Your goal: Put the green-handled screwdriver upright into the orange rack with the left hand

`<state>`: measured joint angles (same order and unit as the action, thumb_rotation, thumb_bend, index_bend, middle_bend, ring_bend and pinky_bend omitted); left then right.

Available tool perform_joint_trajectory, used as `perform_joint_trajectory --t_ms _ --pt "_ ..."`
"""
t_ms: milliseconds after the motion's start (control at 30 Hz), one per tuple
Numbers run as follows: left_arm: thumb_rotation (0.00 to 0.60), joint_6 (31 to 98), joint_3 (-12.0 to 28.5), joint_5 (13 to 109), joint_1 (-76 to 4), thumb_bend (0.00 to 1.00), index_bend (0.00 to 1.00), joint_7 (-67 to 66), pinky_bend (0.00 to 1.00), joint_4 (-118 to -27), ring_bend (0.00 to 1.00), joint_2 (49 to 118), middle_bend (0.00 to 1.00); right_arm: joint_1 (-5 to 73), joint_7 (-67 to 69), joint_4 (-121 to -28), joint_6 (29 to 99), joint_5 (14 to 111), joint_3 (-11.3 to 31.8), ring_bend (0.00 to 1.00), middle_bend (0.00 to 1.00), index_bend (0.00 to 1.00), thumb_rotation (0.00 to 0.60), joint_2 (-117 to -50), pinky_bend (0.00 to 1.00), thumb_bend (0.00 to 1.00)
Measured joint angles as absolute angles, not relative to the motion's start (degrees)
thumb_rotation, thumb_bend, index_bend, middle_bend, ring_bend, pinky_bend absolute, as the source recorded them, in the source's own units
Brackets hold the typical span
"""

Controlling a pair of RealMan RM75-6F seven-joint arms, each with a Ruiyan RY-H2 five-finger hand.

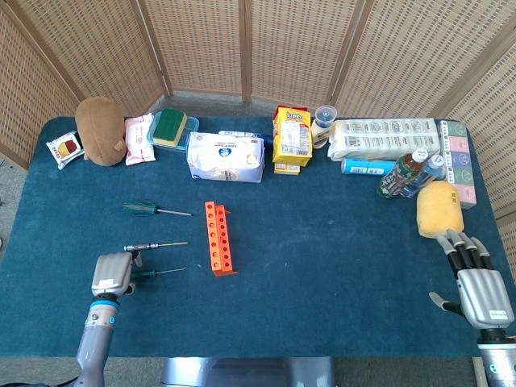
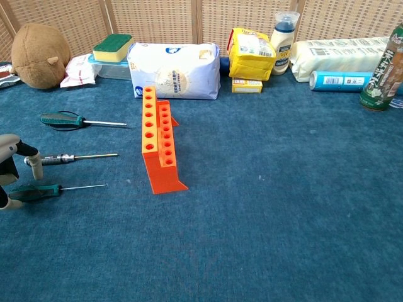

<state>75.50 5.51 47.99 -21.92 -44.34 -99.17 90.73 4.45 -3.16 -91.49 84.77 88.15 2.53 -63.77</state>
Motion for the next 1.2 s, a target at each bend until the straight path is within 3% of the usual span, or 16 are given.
perform_joint_trajectory --t_ms 333,767,1200 --pt "0.6 75.45 4.87 48.34 -22.32 0.24 0.46 -43.58 0.96 -98.24 0.98 91.88 1.0 4.51 -2.81 -91.55 84.57 88.24 2.39 0.03 0.03 0.07 0.6 -63.6 0.0 0.02" --pt "0.6 75.84 4.34 47.8 -22.87 0.34 0.51 -44.68 0.96 -97.25 0.98 93.09 1.0 4.59 -2.3 -91.61 84.35 88.28 2.29 0.03 0.03 0.07 0.599 -63.37 0.0 0.02" --pt "0.6 77.86 3.72 50.74 -22.61 0.34 0.52 -44.42 0.96 -99.02 0.98 91.61 1.0 4.63 -1.76 -91.51 84.23 88.28 2.24 0.03 0.03 0.07 0.6 -63.25 0.0 0.02"
